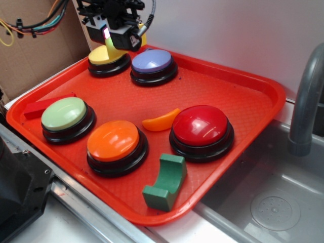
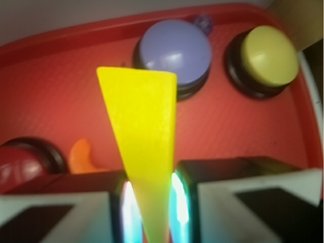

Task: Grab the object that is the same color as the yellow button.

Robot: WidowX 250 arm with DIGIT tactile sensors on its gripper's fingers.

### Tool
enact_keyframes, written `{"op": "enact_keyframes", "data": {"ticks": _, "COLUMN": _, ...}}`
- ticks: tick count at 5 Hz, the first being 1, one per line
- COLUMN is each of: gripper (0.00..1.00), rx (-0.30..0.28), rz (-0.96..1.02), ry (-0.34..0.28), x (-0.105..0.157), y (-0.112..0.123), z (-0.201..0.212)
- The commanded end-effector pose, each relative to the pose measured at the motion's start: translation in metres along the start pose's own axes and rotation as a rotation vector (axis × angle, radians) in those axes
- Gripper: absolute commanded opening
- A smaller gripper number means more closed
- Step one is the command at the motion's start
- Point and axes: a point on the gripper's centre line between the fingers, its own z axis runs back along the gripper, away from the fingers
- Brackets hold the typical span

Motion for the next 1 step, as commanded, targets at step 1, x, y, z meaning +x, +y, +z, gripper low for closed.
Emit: {"op": "enact_keyframes", "data": {"ticks": 1, "gripper": 0.00, "rx": -0.032, "rz": -0.017, "ry": -0.037, "x": 0.0050, "y": 0.0087, "z": 0.0121}}
